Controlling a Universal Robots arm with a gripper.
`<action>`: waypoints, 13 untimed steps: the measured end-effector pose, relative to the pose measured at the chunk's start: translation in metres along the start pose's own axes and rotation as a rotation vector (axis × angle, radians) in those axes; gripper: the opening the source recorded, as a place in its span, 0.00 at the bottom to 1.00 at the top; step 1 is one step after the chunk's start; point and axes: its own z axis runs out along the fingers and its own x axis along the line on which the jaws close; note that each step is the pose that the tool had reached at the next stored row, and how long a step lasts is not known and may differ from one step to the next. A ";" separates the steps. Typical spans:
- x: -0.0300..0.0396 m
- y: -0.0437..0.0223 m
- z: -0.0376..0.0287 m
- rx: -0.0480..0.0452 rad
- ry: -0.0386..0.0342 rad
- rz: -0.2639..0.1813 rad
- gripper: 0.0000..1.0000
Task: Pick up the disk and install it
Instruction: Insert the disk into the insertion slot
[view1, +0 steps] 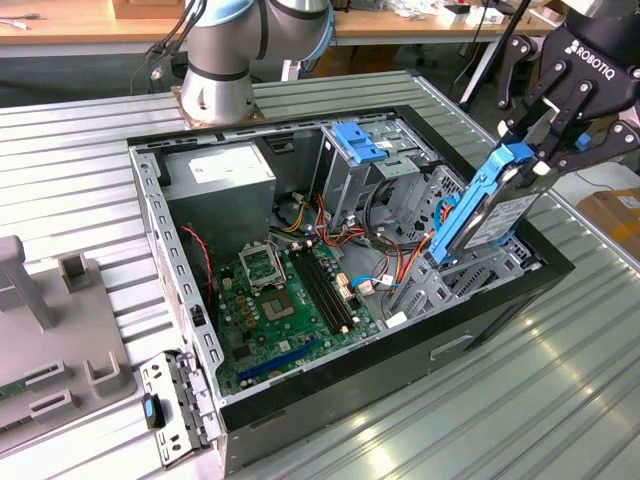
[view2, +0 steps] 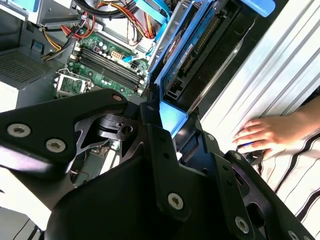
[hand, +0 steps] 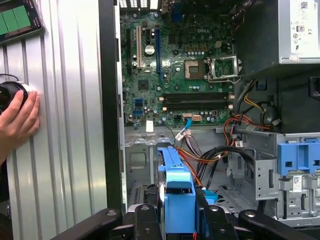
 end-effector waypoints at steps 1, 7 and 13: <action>-0.0001 0.0002 0.0002 0.0000 -0.0001 0.000 0.36; -0.0003 0.0002 0.0003 -0.0007 0.0003 -0.012 0.36; -0.0002 0.0019 0.0018 -0.0016 0.0011 -0.030 0.36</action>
